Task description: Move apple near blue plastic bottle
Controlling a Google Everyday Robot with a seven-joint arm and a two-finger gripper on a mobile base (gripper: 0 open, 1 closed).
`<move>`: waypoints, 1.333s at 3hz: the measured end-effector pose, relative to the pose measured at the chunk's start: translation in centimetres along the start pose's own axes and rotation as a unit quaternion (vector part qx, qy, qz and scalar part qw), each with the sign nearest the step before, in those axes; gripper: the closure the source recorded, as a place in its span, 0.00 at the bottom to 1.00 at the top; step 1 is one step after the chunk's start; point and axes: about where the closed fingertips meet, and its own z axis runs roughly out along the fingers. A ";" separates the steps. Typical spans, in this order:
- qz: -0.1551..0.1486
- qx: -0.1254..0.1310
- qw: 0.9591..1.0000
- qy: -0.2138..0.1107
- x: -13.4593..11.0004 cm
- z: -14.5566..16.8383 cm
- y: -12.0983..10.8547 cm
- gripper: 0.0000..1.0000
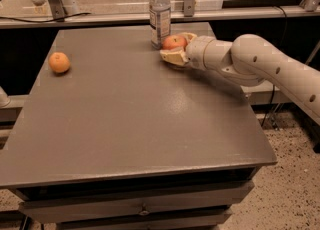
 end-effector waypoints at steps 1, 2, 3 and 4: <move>0.000 0.000 1.000 0.000 -0.1 0.0 0.0 0.12; 0.014 -0.009 1.000 -0.002 0.4 0.6 0.3 0.00; 0.021 -0.013 1.000 -0.008 0.4 0.7 0.4 0.00; 0.018 -0.007 1.000 -0.017 -0.3 0.2 -0.6 0.00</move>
Offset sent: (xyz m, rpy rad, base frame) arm 0.0035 0.0042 -0.0141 0.0501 0.0503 0.0167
